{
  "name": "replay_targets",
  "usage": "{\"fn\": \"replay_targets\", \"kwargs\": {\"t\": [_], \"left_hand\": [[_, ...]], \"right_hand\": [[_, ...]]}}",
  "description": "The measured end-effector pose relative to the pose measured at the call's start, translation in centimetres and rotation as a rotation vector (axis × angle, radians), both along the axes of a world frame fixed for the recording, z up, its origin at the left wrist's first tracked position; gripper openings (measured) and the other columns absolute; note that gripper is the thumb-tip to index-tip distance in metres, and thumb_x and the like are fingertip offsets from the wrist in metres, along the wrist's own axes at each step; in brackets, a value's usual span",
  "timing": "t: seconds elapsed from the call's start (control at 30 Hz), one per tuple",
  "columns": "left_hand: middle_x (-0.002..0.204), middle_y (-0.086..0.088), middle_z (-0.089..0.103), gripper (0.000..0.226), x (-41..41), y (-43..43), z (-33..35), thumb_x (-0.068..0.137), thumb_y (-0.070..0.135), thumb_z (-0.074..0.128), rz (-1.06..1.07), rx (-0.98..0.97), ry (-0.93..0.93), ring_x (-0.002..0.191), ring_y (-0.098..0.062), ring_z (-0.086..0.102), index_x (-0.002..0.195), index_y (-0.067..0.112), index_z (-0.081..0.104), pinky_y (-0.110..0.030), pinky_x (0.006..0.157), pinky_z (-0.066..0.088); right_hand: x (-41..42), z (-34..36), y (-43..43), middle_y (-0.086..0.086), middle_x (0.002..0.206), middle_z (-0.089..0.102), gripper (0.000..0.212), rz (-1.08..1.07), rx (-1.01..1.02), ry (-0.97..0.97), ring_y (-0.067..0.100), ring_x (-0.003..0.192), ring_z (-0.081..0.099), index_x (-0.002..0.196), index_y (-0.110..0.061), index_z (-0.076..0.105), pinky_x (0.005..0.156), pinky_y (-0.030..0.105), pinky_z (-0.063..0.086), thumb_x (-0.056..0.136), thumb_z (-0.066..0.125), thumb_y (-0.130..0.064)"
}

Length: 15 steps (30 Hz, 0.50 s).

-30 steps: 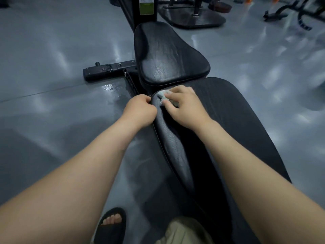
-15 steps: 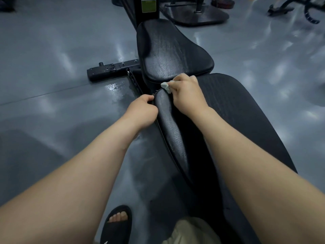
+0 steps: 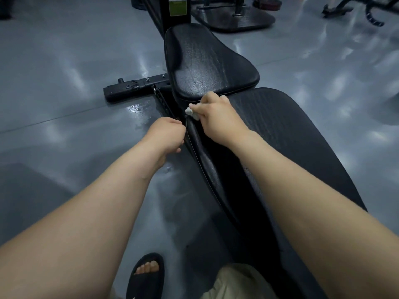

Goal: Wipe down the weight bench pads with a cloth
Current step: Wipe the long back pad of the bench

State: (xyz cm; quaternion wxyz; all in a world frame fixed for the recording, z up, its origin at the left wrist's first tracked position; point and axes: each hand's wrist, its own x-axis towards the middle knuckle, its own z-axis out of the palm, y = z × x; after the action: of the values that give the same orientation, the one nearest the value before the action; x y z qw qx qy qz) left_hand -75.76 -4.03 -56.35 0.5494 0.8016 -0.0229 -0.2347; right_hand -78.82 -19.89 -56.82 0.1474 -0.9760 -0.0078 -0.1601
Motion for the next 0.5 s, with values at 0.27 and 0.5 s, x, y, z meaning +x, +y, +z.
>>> {"fn": "replay_targets", "kwargs": {"t": [0.27,0.5], "left_hand": [[0.098,0.007,0.064,0.03,0.8,-0.6,-1.1,0.092,0.023,0.068,-0.066,0.109,-0.411,0.095,-0.018,0.063,0.123,0.026,0.065,-0.036,0.094,0.053],[0.106,-0.007,0.066,0.007,2.1,-1.4,-2.1,0.088,0.022,0.074,0.0,0.22,-0.575,0.095,-0.022,0.063,0.095,0.021,0.075,-0.023,0.081,0.041]], "right_hand": [[-2.6,1.0,-0.7,-0.001,0.126,0.053,0.048,0.092,0.239,0.034,0.016,0.115,0.054,0.126,-0.018,0.062,0.102,0.026,0.044,0.079,0.057,-0.011],[-1.7,0.2,-1.1,0.002,0.112,0.062,0.028,0.043,0.216,-0.033,0.021,0.104,0.059,0.113,-0.018,0.076,0.093,0.018,0.042,0.088,0.068,-0.006]]}}
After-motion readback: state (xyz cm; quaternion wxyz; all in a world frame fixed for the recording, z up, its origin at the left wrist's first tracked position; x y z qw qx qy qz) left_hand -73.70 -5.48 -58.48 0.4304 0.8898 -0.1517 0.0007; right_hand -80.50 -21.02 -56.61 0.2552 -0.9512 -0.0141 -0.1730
